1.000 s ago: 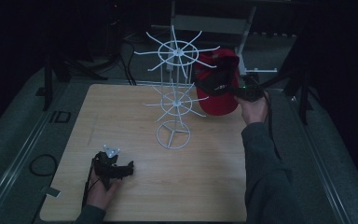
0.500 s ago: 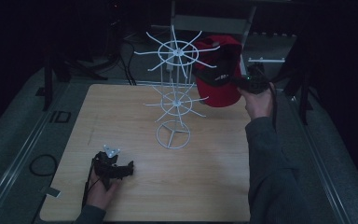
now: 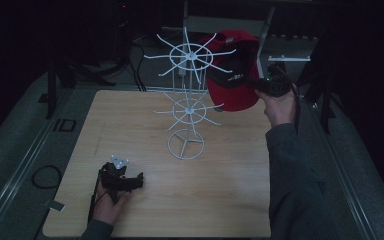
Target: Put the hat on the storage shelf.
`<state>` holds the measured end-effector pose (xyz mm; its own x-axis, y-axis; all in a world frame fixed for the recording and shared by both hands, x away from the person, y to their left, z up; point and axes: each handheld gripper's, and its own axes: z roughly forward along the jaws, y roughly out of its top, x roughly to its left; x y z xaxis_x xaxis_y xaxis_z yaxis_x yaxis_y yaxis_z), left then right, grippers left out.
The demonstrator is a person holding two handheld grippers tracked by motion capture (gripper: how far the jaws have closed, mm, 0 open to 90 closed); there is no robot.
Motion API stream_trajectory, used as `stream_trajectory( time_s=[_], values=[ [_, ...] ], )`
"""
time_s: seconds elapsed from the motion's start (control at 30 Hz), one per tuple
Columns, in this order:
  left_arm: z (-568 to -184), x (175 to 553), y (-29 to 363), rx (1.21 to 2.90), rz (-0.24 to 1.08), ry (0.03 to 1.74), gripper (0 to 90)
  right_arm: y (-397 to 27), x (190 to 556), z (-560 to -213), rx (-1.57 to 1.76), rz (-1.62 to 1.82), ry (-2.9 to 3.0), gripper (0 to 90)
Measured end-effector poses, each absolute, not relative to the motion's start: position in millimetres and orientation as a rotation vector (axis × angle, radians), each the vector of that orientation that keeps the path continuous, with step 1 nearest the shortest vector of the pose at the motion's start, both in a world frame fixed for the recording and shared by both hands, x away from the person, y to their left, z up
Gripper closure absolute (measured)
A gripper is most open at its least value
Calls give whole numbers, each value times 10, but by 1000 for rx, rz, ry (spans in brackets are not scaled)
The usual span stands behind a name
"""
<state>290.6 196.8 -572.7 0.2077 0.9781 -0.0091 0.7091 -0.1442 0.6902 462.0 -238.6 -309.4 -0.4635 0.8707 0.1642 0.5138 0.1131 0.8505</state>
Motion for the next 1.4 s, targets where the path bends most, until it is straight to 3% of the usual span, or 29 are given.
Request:
stream_trajectory(
  time_s=[1.4],
  values=[
    [-5725, 2905, 1970, 1923, 612, 1560, 19, -2438, 4449, -2839, 1280, 1481, 1935, 857]
  ],
)
